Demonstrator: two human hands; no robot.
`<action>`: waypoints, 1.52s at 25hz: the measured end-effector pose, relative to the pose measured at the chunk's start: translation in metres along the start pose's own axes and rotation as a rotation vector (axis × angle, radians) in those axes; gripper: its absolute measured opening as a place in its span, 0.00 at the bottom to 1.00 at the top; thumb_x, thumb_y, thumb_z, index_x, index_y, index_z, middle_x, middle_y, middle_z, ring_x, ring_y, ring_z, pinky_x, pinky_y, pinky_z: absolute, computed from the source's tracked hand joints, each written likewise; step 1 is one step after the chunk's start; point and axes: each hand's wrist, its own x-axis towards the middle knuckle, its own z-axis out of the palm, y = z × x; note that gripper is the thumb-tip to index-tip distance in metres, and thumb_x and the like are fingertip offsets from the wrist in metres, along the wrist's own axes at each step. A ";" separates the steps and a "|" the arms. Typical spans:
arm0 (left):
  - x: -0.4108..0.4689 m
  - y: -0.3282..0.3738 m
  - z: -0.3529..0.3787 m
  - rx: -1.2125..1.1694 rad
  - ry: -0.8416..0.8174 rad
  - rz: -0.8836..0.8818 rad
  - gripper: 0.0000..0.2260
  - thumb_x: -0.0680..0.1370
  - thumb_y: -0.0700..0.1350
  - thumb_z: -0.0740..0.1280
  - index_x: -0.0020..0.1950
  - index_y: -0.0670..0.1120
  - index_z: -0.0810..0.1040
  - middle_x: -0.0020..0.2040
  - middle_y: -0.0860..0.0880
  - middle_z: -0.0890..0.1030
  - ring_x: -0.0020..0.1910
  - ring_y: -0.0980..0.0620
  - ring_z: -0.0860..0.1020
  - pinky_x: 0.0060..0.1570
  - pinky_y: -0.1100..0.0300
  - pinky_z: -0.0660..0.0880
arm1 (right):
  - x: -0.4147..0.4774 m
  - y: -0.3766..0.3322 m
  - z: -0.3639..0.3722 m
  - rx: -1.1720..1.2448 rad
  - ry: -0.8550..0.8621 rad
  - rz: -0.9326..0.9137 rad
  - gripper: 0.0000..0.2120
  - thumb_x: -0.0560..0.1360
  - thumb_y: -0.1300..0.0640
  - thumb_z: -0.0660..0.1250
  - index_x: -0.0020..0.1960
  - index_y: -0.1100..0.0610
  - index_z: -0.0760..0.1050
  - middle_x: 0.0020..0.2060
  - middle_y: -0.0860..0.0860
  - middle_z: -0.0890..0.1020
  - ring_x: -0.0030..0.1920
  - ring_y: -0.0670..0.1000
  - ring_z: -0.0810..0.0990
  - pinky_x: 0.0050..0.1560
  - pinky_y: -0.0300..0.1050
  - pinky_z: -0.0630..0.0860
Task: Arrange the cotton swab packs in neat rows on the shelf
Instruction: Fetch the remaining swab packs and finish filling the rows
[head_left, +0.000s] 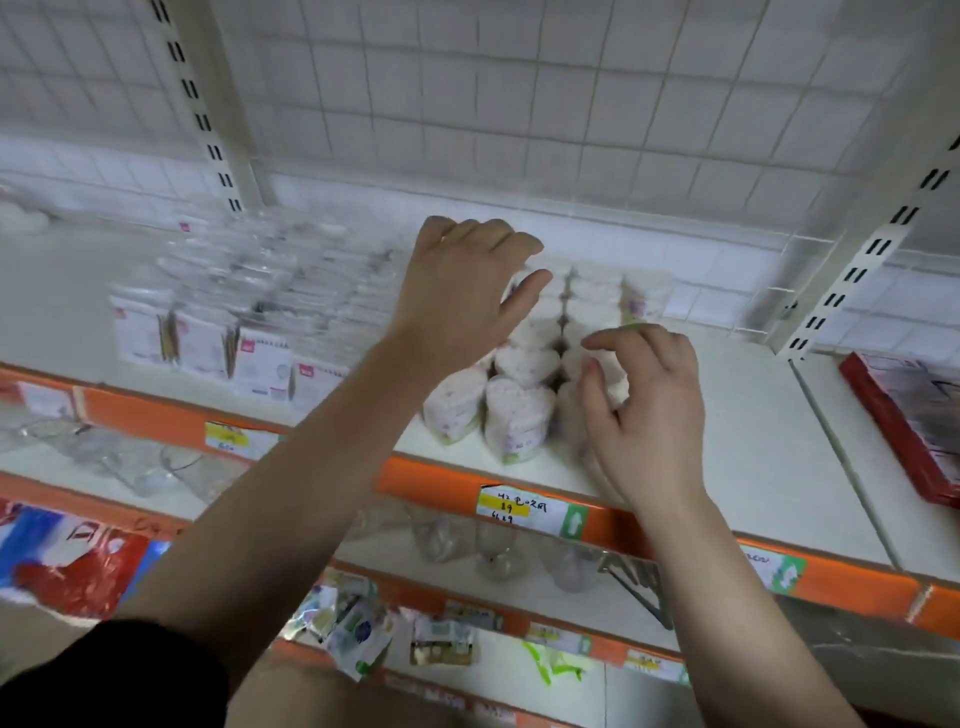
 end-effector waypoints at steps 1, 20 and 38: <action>-0.016 -0.012 -0.012 -0.001 0.017 -0.025 0.15 0.79 0.54 0.59 0.56 0.47 0.81 0.45 0.49 0.82 0.42 0.46 0.80 0.51 0.51 0.68 | 0.004 -0.012 0.006 0.010 -0.006 -0.035 0.08 0.74 0.59 0.62 0.49 0.57 0.78 0.46 0.51 0.80 0.49 0.55 0.74 0.55 0.34 0.63; -0.298 -0.262 -0.247 0.156 0.063 -0.693 0.18 0.79 0.55 0.56 0.62 0.48 0.77 0.56 0.51 0.81 0.55 0.50 0.78 0.58 0.53 0.63 | -0.030 -0.394 0.262 0.424 -0.322 -0.314 0.08 0.73 0.59 0.63 0.48 0.56 0.79 0.45 0.50 0.80 0.50 0.52 0.74 0.50 0.31 0.62; -0.312 -0.542 -0.242 0.313 0.001 -0.815 0.18 0.79 0.57 0.56 0.62 0.49 0.74 0.58 0.50 0.78 0.57 0.48 0.76 0.59 0.52 0.64 | 0.103 -0.517 0.497 0.497 -0.476 -0.238 0.09 0.75 0.55 0.65 0.55 0.51 0.76 0.52 0.43 0.75 0.55 0.49 0.74 0.49 0.40 0.69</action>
